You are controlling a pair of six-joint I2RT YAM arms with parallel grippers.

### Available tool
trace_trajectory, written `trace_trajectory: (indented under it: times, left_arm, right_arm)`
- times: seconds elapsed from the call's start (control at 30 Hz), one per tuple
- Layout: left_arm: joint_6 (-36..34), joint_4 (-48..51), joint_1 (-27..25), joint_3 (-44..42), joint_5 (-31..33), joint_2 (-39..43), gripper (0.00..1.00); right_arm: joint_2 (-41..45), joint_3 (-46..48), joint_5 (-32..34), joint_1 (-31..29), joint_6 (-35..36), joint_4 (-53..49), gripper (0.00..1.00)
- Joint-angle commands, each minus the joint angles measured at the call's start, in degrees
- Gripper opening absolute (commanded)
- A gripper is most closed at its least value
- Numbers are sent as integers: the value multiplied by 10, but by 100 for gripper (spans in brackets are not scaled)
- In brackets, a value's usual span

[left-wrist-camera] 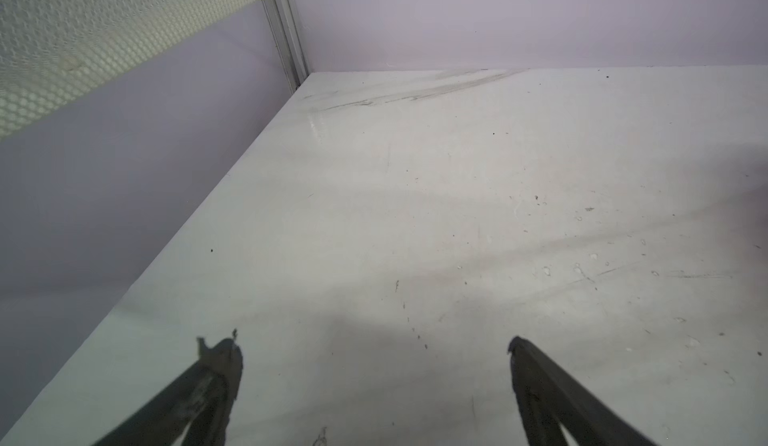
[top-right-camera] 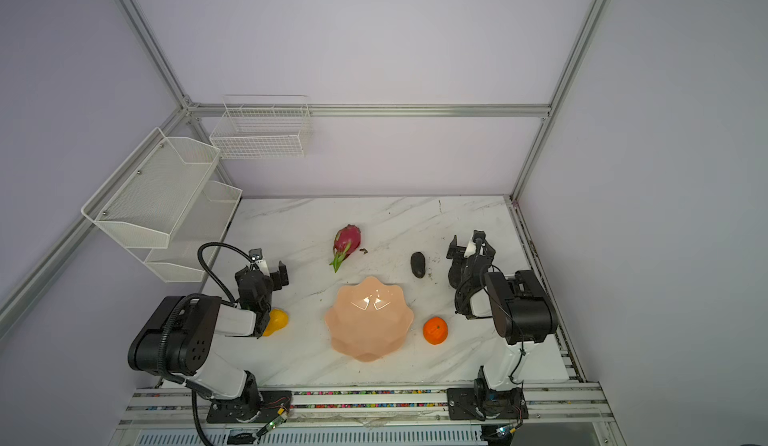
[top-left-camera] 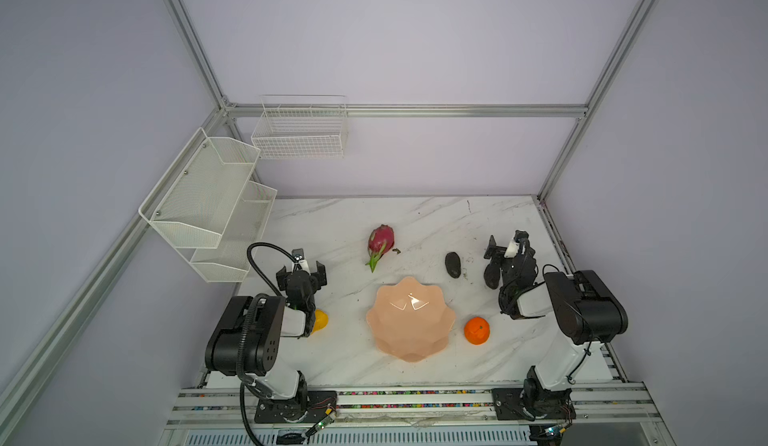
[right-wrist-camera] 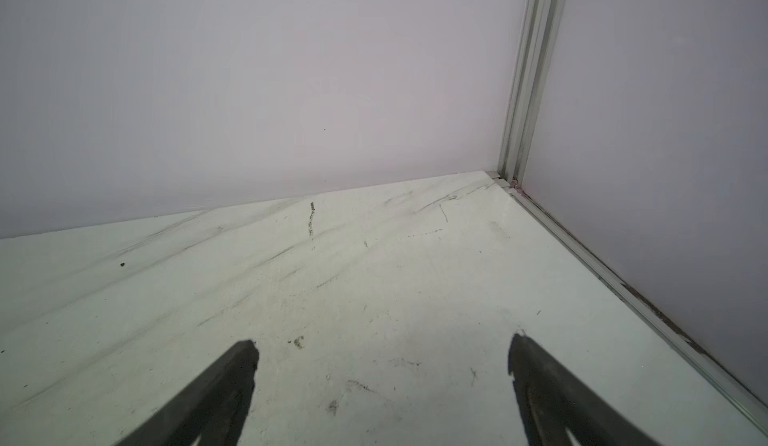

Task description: Place and organize the fake fruits in the fruit bowl

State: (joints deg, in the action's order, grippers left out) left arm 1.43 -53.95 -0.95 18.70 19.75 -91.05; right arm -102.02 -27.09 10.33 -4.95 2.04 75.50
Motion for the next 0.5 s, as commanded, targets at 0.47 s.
trace_trajectory:
  times: [0.47]
  left_arm:
    - [6,-33,-3,20,6,5,100]
  right_arm:
    - [-1,3,5,-2,2,12,97]
